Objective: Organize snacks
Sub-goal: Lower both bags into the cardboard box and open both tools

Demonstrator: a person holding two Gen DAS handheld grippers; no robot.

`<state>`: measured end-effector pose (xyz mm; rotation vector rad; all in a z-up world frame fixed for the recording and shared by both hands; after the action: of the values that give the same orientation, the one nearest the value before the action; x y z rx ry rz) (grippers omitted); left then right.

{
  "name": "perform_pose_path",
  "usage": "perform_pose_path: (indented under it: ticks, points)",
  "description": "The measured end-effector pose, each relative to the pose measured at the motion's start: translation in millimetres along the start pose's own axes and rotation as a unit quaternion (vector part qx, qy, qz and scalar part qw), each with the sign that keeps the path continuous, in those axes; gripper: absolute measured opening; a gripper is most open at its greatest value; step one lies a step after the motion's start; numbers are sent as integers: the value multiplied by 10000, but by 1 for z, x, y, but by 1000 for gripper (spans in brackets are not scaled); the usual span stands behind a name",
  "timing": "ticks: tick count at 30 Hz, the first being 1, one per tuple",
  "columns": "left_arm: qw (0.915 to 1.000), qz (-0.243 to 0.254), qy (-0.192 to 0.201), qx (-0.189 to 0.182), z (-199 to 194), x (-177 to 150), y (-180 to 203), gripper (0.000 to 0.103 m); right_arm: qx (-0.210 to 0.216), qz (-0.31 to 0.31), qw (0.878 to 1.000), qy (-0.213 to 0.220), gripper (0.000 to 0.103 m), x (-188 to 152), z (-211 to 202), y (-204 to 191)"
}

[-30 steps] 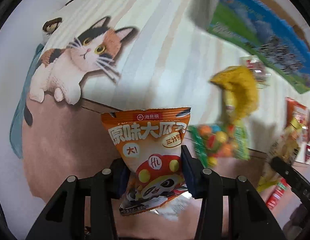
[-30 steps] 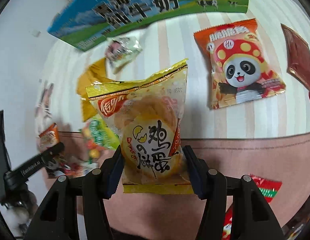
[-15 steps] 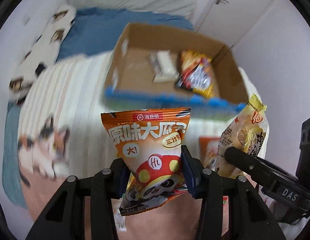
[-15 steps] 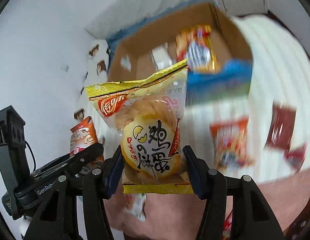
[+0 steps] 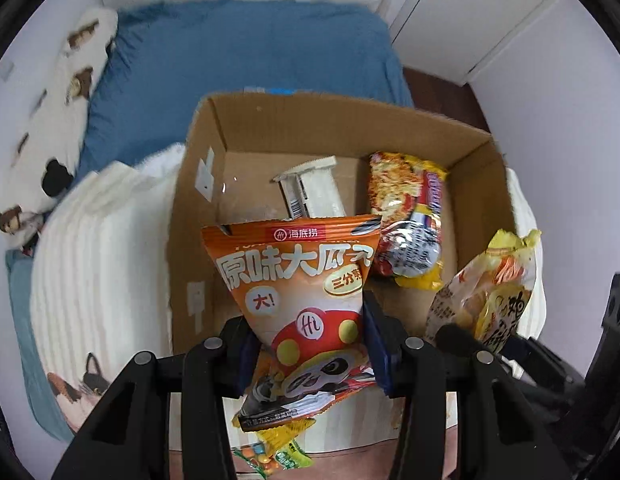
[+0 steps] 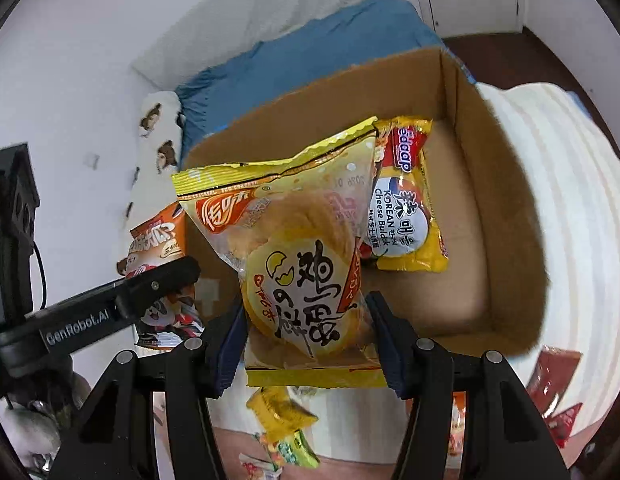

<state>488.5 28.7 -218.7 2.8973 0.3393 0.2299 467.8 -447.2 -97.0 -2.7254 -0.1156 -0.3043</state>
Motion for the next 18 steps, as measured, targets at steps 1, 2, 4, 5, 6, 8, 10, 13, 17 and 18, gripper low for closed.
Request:
perform_pose_path:
  ticks: [1,2,4,5,6,8,10,13,17,18]
  points:
    - [9999,-31,-139,-22,9,3,-1,43,-26,36,10000,-81,61,3,9,2]
    - [9994,-75,-315,-82,21,6,-1,43,-55,71,9998,-182,61,5,19,4]
    - [9988,-105,-482,9,36,8,-5,43,-67,138,9993,-344,61,6,33,7]
    - [9983,-127,-564,90,45,8,-8,43,-77,161,9990,-403,61,6,39,9]
    - [9978,-157,-632,88,52,6,-10,43,-97,166,9987,-473,61,6,46,10]
    - [9966,-240,-782,109,65,3,-16,43,-140,169,9980,-595,61,7,58,13]
    - [9954,-309,-901,70,75,0,-20,43,-145,195,9973,-691,61,7,68,15]
    - [9933,-443,-1065,17,89,-4,-26,43,-142,217,9965,-799,61,7,80,17]
    - [9912,-458,-1244,48,99,-9,-29,44,-68,221,9934,-1124,62,2,97,12]
    - [9901,-490,-1312,47,101,-11,-30,44,-90,222,9924,-1210,69,0,102,15]
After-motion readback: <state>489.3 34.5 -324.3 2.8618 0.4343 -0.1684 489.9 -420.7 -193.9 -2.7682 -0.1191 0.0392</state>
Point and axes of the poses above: each gripper's, at about its wrist camera, not at the fingertips, and z roughly the way its jaws point, y to its right, x to its top, the point moved 8 cm from there along z, roughly the way its jaws point, and after that the axes turned 7 degrees about -z, right-handed, at the moved point
